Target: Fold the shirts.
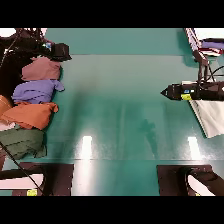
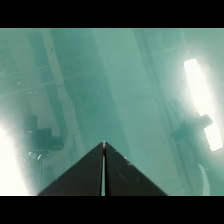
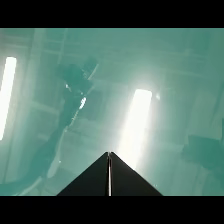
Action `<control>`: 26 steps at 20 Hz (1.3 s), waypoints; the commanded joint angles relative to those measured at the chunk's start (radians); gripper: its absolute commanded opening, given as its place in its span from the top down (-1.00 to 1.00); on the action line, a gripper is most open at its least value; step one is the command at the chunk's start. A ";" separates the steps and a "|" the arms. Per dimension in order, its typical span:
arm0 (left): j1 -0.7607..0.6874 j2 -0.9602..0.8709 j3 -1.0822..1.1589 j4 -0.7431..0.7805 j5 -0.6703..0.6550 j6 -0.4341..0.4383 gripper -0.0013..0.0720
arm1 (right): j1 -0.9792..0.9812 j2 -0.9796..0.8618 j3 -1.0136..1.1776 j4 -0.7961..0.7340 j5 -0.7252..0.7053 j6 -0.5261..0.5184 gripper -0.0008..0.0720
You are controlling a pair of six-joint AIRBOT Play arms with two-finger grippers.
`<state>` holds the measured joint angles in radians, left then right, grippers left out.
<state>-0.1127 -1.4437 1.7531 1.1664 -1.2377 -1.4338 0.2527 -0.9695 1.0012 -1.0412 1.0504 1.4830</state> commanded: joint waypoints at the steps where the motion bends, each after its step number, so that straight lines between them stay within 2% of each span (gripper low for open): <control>1: 0.000 0.000 0.000 0.000 0.000 0.000 0.90 | 0.002 -0.001 0.001 0.000 -0.004 0.000 0.93; 14: 0.000 0.000 0.000 -0.012 -0.001 -0.006 0.90 | 0.002 -0.001 0.001 0.000 -0.005 0.001 0.93; 16: 0.000 0.000 0.000 0.005 0.039 0.006 0.89 | 0.002 -0.001 0.001 0.002 -0.004 0.002 0.93; 17: 0.000 0.000 0.000 0.051 0.080 0.025 0.64 | 0.002 -0.001 0.001 0.002 -0.004 0.002 0.93; 18: 0.000 -0.001 0.000 0.120 0.120 0.026 -0.21 | 0.002 -0.001 0.001 0.003 -0.004 0.005 0.93; 19: 0.004 -0.006 0.000 0.214 0.171 0.002 -0.75 | 0.002 -0.001 0.001 0.002 -0.004 0.022 0.93; 22: 0.050 -0.056 0.000 0.441 0.256 -0.110 -0.76 | 0.002 -0.001 0.001 0.002 -0.005 0.034 0.93; 26: 0.173 -0.209 0.000 0.447 0.299 -0.149 -0.76 | 0.002 -0.001 0.001 0.002 -0.004 0.034 0.93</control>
<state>-0.0097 -1.5642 1.7531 1.5414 -0.9943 -1.5322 0.2539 -0.9695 1.0012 -1.0393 1.0458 1.5124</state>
